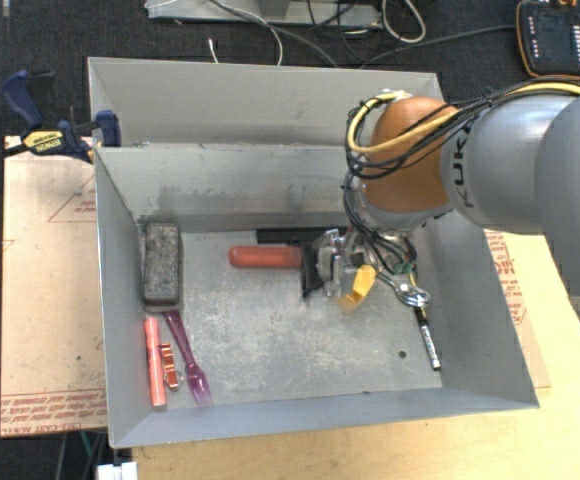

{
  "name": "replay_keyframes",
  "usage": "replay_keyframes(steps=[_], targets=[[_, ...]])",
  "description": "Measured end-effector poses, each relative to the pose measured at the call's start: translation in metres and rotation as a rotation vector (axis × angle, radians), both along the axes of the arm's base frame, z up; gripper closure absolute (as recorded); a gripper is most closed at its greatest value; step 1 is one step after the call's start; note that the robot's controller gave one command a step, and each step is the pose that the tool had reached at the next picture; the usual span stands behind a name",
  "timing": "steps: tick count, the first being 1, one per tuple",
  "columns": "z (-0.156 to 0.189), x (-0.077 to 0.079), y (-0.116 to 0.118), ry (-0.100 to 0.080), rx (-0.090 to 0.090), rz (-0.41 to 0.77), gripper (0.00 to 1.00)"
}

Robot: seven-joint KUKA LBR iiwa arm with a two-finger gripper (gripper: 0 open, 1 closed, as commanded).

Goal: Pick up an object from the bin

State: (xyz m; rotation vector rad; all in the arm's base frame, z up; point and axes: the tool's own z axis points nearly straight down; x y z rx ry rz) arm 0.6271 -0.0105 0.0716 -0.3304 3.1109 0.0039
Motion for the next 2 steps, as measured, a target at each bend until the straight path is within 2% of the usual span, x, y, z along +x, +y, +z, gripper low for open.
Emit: replay_keyframes(steps=[1, 2], targets=[[0.000, 0.000, 0.000, 0.000, 0.000, 0.000, 1.00], [0.040, -0.002, 0.001, 0.007, 0.001, 0.000, 1.00]])
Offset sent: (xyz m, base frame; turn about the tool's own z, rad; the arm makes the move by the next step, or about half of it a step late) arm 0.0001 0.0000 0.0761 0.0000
